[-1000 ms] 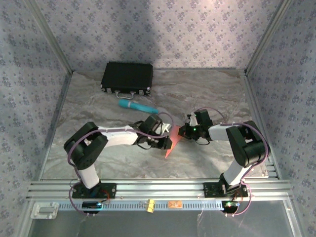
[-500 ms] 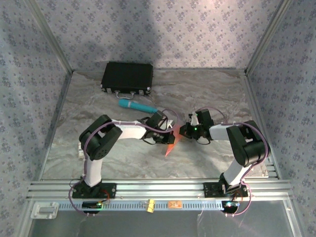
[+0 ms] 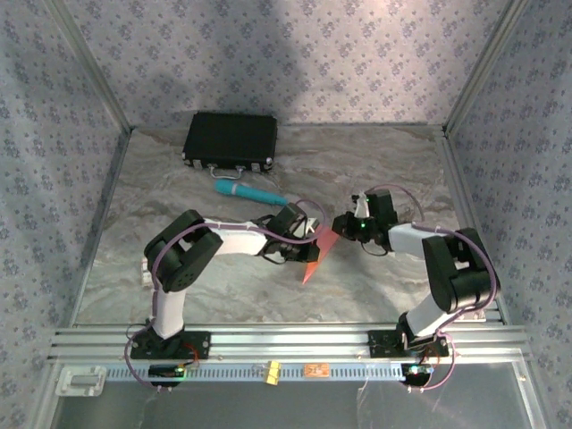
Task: Fold a paper plane with a square sheet of paper (pick it up from the middle)
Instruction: Fold the wing for the fifth time at the center of the table.
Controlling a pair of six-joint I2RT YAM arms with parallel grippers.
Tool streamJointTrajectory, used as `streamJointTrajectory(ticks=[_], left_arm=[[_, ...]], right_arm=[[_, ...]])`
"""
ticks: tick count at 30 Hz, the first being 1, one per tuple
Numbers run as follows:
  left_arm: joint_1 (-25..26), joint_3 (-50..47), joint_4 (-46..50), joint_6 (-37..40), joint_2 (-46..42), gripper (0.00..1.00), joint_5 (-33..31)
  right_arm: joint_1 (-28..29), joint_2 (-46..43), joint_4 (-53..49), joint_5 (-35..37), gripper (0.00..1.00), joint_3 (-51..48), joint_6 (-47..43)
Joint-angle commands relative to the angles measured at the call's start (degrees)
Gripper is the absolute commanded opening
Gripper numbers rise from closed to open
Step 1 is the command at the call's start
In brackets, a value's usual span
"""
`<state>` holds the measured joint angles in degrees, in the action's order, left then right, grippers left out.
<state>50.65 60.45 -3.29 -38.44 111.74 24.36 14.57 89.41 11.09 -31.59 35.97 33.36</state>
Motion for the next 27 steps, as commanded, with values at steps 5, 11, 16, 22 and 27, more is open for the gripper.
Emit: streamJointTrajectory(ticks=[5, 11, 16, 22, 27], left_arm=[[0.85, -2.13, 5.23, -0.72, 1.53, 0.00, -3.18], [0.85, -3.04, 4.49, -1.52, 1.15, 0.00, -3.29], [0.85, -3.03, 5.17, -2.85, 1.45, 0.00, -5.21], [0.86, -3.49, 4.43, -3.58, 1.13, 0.00, -5.69], [1.03, -5.17, 2.15, -6.18, -0.93, 0.04, -8.35]], right_arm=[[1.21, 2.77, 0.76, 0.71, 0.09, -2.01, -0.76], [-4.25, 7.70, 0.85, -0.95, 0.08, 1.07, -1.81], [-7.47, 9.61, 2.74, -2.33, 0.08, 2.30, -1.15], [-8.71, 6.03, 1.62, -1.75, 0.09, 2.57, -0.94], [-7.58, -0.12, 0.64, -2.18, 0.09, -0.42, 1.48]])
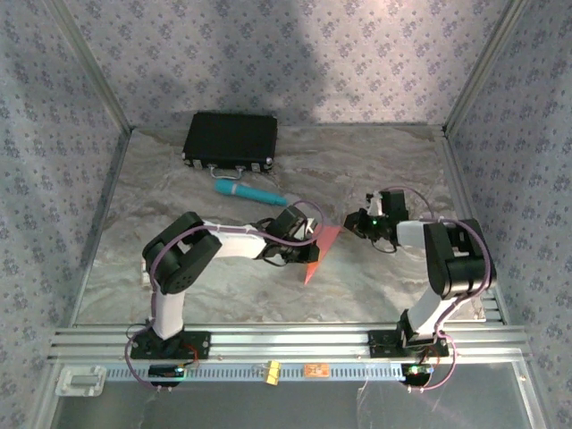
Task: Fold a paper plane with a square sheet of paper (pick it up from the middle)
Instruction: Fold the wing for the fifth time at the center of the table, then turn over the paper at the center of the table.
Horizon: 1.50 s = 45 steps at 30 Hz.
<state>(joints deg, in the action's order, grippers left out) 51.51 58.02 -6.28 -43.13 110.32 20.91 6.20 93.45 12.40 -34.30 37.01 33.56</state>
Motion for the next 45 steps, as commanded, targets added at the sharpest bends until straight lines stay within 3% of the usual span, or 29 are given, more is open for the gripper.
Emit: streamJointTrajectory(ticks=[1, 5, 13, 18, 25, 28, 45], left_arm=[[0.17, -2.82, 4.81, -1.67, 0.07, 0.04, -4.89], [0.82, -2.58, 3.94, -1.67, -3.14, 0.10, -5.91], [0.81, -5.56, 6.98, -0.14, -13.49, 0.28, -15.70], [-3.41, -7.89, 7.94, 0.29, -16.15, 0.30, -11.79], [-6.44, -7.81, 6.89, 1.16, -13.46, 0.30, -4.93], [-6.77, -6.33, 7.12, 0.82, -11.04, 0.24, -2.96], [-6.91, -5.97, 3.24, -0.05, -7.27, 0.28, 3.80]], right_arm=[[1.23, -5.46, -1.34, 0.91, 0.09, -2.19, 1.40], [4.16, -10.52, -4.83, 2.35, 0.10, -4.04, 1.90], [9.83, -15.87, -9.61, 5.79, 0.10, -7.31, 4.11], [12.28, -18.68, -9.04, 7.06, 0.10, -9.83, 6.73], [15.60, -19.23, -9.21, 8.34, 0.12, -9.35, 7.60], [16.04, -18.42, -8.19, 7.89, 0.12, -9.27, 7.97], [20.04, -11.13, -2.87, 5.69, 0.13, -7.11, 9.44]])
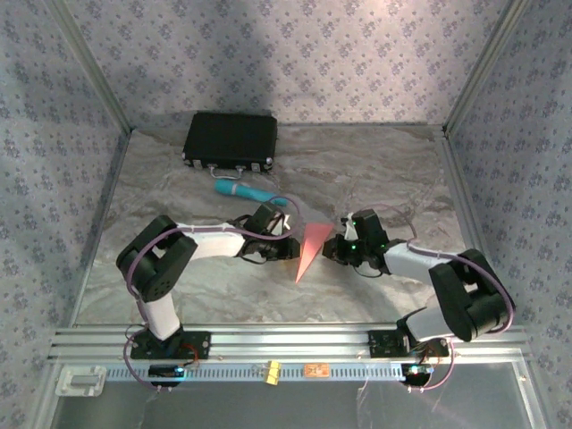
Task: Fold a paper plane with a square sheet of paper (pick it up from the middle)
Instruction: Turn over the paper at the center of the table.
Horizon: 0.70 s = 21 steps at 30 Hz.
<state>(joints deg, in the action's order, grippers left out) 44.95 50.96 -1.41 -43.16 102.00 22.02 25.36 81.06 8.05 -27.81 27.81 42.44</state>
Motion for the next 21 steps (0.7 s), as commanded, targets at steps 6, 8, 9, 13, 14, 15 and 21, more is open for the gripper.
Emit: streamJointTrajectory(ticks=[6, 8, 9, 13, 14, 15, 21], left_arm=[[-0.28, 1.07, -2.44, 0.22, 1.45, 0.29, 3.97], [-0.29, 0.90, -2.97, 0.08, 1.45, 0.30, 4.53], [-0.29, 0.85, -3.15, 0.04, 1.45, 0.30, 4.69], [-0.30, 1.05, -3.42, 0.12, 2.01, 0.31, 5.60], [-0.19, 1.11, -3.49, 0.12, 2.23, 0.31, 5.94], [-0.20, 1.07, -3.52, 0.18, 2.54, 0.31, 6.22], [0.32, 2.39, -1.14, 1.29, 3.65, 0.31, 6.27]], right_arm=[[1.78, 3.90, 2.01, -0.58, 0.12, 2.60, 0.67], [1.77, 4.44, 2.06, -0.60, 0.12, 2.69, 0.64], [1.86, 4.83, 1.93, -0.51, 0.12, 2.69, 0.71], [1.82, 6.35, 1.17, -0.14, 0.12, 2.86, 0.71], [1.83, 6.77, 1.39, -0.19, 0.12, 2.75, 0.86], [1.87, 7.13, 1.57, -0.24, 0.12, 2.74, 0.88], [1.91, 8.14, 2.09, -0.48, 0.12, 2.76, 1.07]])
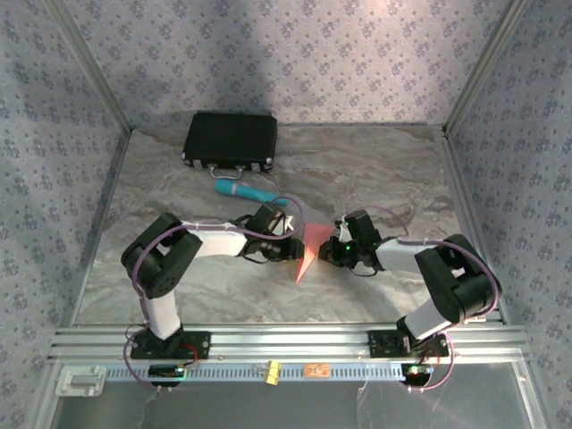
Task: Fold a paper plane with a square sheet of paper (pick it up from the middle)
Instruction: Turn over the paper at the center of the table.
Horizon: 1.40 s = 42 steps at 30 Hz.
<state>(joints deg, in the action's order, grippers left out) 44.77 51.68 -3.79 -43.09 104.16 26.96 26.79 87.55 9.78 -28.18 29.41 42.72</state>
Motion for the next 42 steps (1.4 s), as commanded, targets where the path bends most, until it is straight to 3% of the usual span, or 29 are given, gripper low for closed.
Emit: streamJointTrajectory(ticks=[1, 19, 28, 38, 42], left_arm=[[0.55, 1.67, 1.02, 1.21, 1.49, 0.30, 1.41], [0.58, 2.28, -0.23, 1.79, 1.73, 0.27, 5.37], [0.67, 2.81, 0.04, 2.86, 1.88, 0.19, 6.99], [0.67, 3.60, -0.25, 3.18, 3.72, 0.20, 8.90], [0.68, 3.72, -0.21, 3.02, 3.65, 0.15, 9.00]], right_arm=[[0.53, 1.75, 0.61, -0.20, 0.12, 1.11, 0.77], [0.45, 2.75, 4.37, -3.00, 0.12, 0.30, 1.64], [0.01, 2.04, 5.50, -2.57, 0.12, -0.67, 2.25], [-0.32, 2.47, 6.01, -2.69, 0.12, -0.97, 2.54], [-0.60, 2.16, 5.62, -2.84, 0.12, -1.04, 2.37]])
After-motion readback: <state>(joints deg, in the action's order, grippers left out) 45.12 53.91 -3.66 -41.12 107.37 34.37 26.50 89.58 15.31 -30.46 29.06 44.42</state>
